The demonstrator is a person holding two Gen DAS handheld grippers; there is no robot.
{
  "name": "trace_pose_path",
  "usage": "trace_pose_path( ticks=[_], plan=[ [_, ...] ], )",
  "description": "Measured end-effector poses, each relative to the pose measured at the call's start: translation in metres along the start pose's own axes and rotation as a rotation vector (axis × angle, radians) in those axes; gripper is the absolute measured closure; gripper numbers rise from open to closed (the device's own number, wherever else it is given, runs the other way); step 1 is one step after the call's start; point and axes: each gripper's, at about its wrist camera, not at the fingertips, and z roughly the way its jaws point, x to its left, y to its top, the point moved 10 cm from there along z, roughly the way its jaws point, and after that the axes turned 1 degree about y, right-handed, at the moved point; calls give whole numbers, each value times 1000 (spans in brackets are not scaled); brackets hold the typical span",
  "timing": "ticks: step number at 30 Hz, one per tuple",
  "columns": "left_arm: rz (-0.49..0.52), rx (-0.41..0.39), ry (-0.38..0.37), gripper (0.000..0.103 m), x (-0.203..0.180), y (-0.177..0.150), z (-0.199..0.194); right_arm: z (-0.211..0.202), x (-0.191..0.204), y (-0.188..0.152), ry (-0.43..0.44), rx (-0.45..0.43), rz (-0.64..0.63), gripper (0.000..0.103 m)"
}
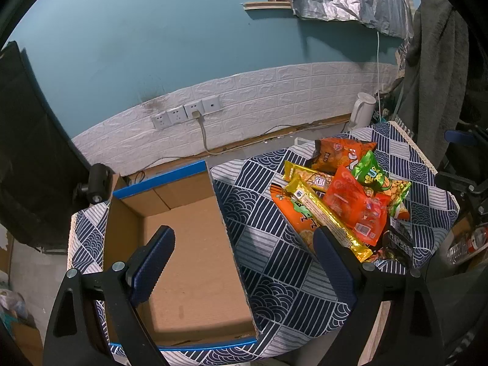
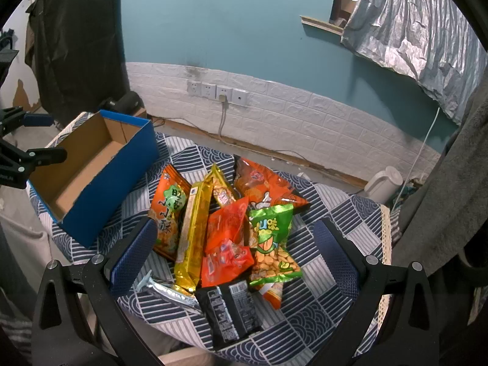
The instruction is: Organize snacks
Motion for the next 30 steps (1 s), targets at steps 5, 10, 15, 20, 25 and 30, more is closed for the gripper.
trace_pose_path(
  ticks=[5,10,15,20,25,30],
  plan=[
    [4,5,0,10,-1,-1,1,0,0,1,0,1,-1,3],
    [7,7,-1,10,-1,-1,1,1,0,-1,1,4,-2,3],
    [7,6,-1,10,-2,-1,1,2,-1,-3,2,9,-6,3],
    [8,7,-1,10,-2,-1,1,1,-1,-3,2,10,-6,3],
    [3,9,-3,10,-2,-2,1,1,-1,-3,1,10,-6,3],
    [1,12,-5,10,-3,-3,2,2,-1,-4,4,12,-6,3]
  ],
)
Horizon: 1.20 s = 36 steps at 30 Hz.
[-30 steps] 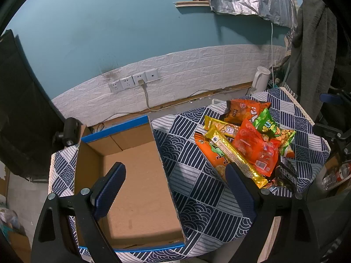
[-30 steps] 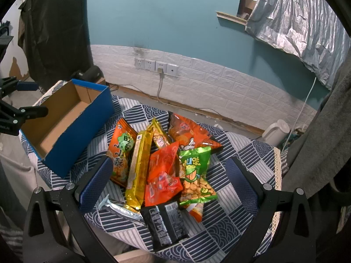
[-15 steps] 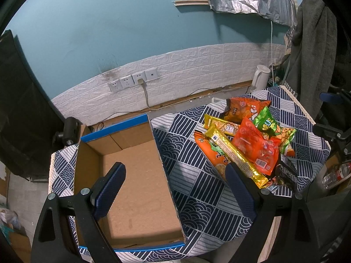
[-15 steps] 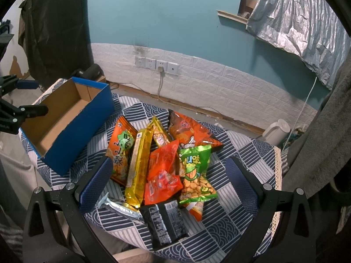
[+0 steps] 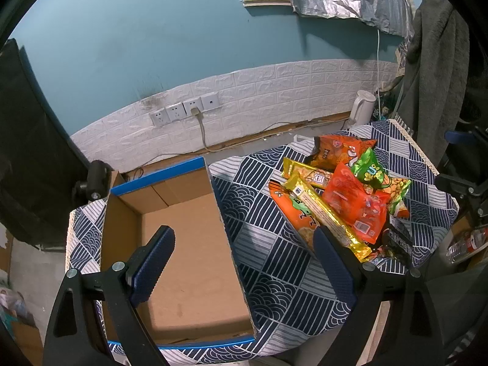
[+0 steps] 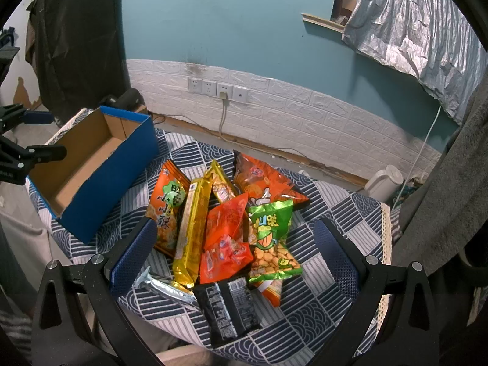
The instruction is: Organize snacks
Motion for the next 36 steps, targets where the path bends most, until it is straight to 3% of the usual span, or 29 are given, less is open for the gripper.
trace_pose_path(
  ticks=[13,17,30,36],
  plan=[
    [30,51,11,10,-16,-11,19,13,-6,-15,30,46,10,3],
    [77,91,36,10,-29,-23,36,29,-10,-29,59,98,39,3],
    [130,205,-52,10,-76,-59,73,85,7,-88,212,274,-4,3],
    [144,226,-53,10,-80,-65,87,106,5,-118,206,358,-39,3]
  ],
)
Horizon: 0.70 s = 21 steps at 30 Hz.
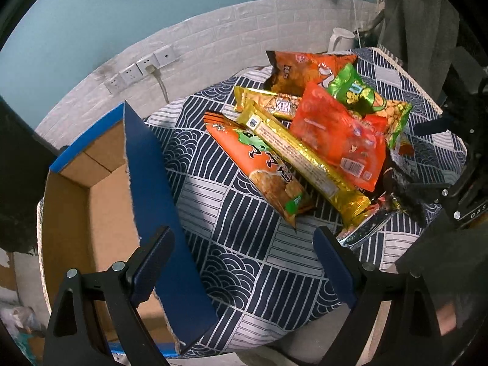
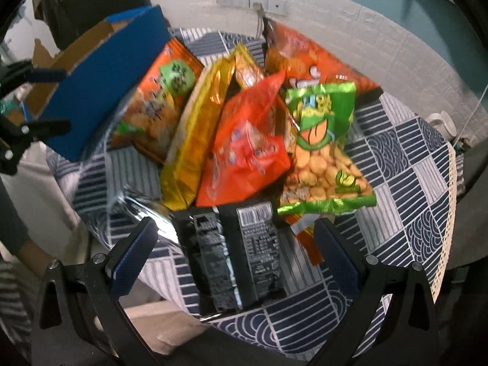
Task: Organize snacks
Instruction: 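Lower the right tool onto the black snack bag and close on it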
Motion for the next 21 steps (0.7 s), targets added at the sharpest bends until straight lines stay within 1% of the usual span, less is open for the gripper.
trace_pose_path(
  ticks=[4,8,15,16,17,20,21],
  plan=[
    [7,38,-5,10,-3,-5,10,12,-4,-5,10,23,-9,3],
    [7,48,-14,10,-5,-6,13,26,-7,-16,36,71,-14,3],
    [16,58,-22,10,-7,-6,17,43,-5,-25,38,101,-31,3],
    [19,59,-22,10,-7,-6,17,46,-4,-25,35,103,-35,5],
    [19,60,-23,10,-7,-6,18,48,-3,-26,34,109,-42,10],
    [13,67,-24,10,-6,-7,19,54,2,-27,55,121,-43,19],
    [8,69,-25,10,-4,-7,20,55,4,-27,66,120,-38,24]
  ],
)
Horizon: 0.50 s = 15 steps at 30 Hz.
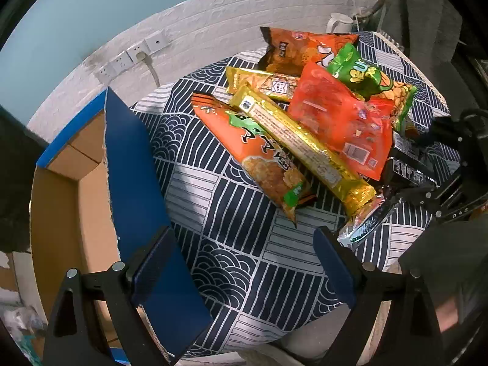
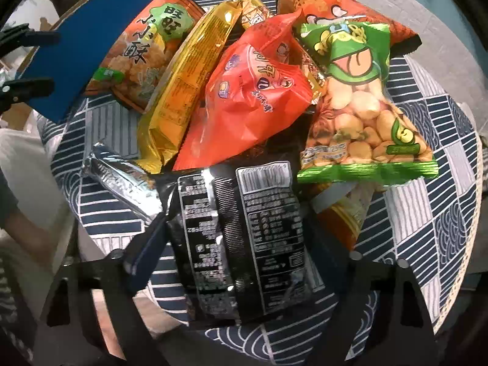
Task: Organize snacks
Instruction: 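Lower the right tool onto the black snack bag and close on it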
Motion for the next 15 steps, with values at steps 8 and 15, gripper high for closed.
trace_pose_path(
  ticks=[8,15],
  plan=[
    [-48,4,-8,10,10,5,0,-13,5,4,28,-22,10,33],
    [-67,-8,-9,10,12,14,-3,-50,4,11,16,-81,40,33]
  ],
)
